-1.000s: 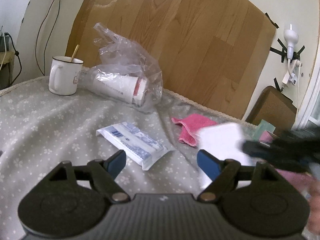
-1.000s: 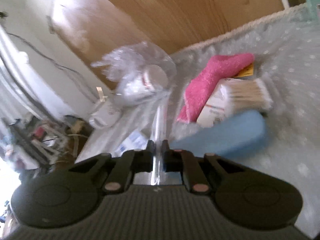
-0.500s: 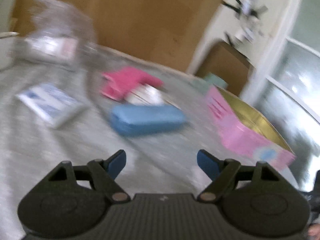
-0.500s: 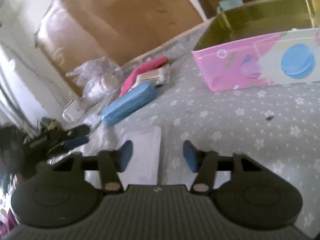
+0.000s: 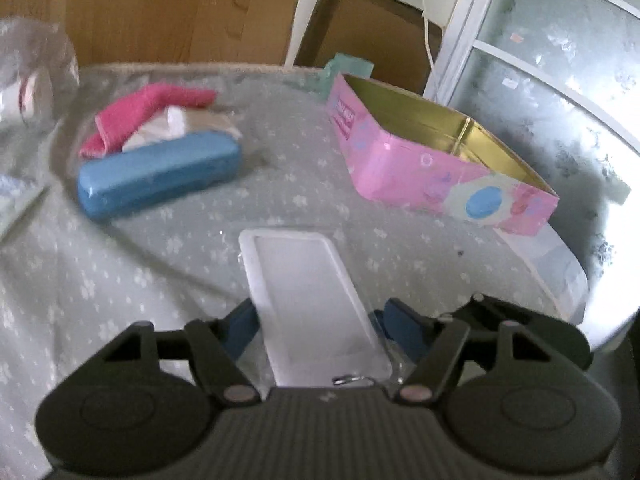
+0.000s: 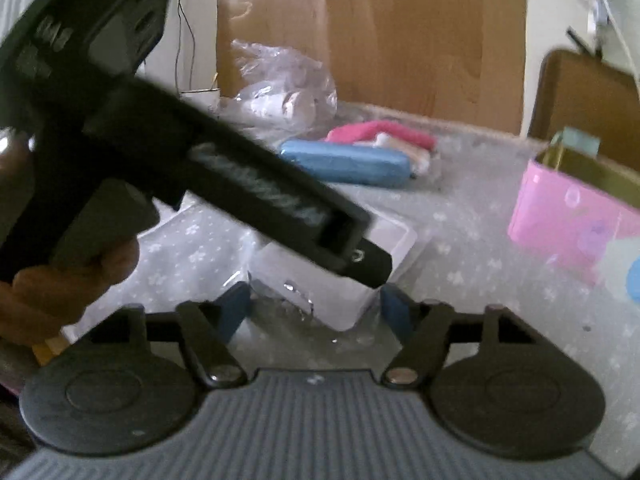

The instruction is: Organize soft objects

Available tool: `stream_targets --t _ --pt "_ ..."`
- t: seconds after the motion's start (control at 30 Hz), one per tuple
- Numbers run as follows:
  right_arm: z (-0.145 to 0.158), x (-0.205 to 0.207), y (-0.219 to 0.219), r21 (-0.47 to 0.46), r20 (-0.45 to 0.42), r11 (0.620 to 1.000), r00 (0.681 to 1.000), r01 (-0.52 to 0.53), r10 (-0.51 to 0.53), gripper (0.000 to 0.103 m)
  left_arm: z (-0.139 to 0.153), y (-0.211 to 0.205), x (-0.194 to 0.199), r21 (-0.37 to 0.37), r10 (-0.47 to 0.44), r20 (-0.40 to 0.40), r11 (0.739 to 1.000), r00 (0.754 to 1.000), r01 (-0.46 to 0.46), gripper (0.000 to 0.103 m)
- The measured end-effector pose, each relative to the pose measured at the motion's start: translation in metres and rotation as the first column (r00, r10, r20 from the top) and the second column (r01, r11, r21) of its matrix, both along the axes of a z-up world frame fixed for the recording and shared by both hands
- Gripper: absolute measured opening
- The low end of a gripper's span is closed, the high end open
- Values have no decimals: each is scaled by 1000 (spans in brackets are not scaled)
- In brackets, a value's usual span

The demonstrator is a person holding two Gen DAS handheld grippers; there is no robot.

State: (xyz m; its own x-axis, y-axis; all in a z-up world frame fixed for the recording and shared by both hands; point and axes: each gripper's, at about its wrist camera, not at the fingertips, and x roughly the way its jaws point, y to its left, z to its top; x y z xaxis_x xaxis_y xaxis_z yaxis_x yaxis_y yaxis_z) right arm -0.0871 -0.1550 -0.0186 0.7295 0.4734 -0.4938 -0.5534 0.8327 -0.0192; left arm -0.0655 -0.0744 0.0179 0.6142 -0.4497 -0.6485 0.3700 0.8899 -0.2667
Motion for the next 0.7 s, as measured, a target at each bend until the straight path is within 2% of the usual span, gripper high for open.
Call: stream_targets --t 0.07,0.17,0.27,0.33,0.5,0.7 --pt "6 1 -10 29 32 999 999 20 -21 72 12 2 3 -36 -7 18 999 1000 8 66" --pt "20 6 -19 61 117 996 991 65 -72 72 40 -8 8 -61 -39 89 997 995 45 66" --pt "37 16 -29 63 220 990 966 129 -139 72 64 -32 20 -37 -82 168 995 982 89 66" --pt "46 28 -43 83 247 982 951 173 -188 72 77 -51 32 -20 -119 216 992 969 127 66" --pt "60 60 -91 143 255 949 916 282 -311 72 89 -108 76 4 -175 251 984 952 180 66" --pt "54 101 -126 161 207 907 885 390 -417 72 71 -162 123 70 -165 230 986 959 153 68"
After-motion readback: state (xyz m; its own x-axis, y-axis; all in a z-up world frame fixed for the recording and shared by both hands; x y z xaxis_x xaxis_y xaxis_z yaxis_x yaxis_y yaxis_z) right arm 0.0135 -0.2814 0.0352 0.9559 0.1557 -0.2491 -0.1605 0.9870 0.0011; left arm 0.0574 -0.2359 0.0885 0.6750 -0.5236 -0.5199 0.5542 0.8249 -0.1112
